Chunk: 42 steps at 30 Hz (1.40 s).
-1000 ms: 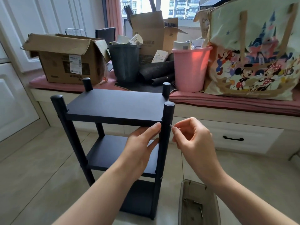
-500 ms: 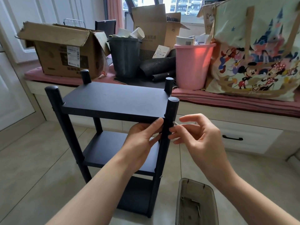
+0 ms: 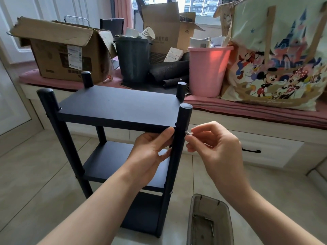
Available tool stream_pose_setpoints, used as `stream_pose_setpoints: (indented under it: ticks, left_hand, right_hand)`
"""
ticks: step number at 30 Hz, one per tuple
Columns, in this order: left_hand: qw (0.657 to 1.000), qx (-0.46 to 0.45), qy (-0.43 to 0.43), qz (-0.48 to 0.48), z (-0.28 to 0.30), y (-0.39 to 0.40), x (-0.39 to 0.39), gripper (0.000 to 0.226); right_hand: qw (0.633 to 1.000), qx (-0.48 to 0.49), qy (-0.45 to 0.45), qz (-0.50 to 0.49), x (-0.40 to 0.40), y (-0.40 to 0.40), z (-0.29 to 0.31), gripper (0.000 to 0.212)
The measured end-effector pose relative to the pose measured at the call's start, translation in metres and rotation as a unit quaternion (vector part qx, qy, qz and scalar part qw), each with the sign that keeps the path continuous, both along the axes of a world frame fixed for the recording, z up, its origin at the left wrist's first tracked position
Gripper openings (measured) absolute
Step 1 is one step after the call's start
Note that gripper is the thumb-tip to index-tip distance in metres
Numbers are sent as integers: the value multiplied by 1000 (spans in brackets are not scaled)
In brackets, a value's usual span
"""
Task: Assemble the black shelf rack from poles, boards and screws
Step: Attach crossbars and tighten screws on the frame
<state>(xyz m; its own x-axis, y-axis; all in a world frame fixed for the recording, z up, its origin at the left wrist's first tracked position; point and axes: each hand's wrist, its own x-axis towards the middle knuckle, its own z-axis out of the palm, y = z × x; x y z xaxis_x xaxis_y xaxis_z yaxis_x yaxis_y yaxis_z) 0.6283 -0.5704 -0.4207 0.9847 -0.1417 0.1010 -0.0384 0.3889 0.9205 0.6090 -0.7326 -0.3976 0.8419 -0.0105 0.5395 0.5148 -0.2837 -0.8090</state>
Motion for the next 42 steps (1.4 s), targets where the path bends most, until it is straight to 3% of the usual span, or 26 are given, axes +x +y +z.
stream_pose_setpoints:
  ticks: [12, 42]
  left_hand:
    - [1000, 1, 4, -8, 2, 0, -1, 18]
    - [1000, -5, 27, -3, 4, -1, -4, 26]
  right_hand:
    - [996, -66, -35, -49, 0, 4, 4, 11]
    - [975, -163, -117, -93, 1, 6, 3, 12]
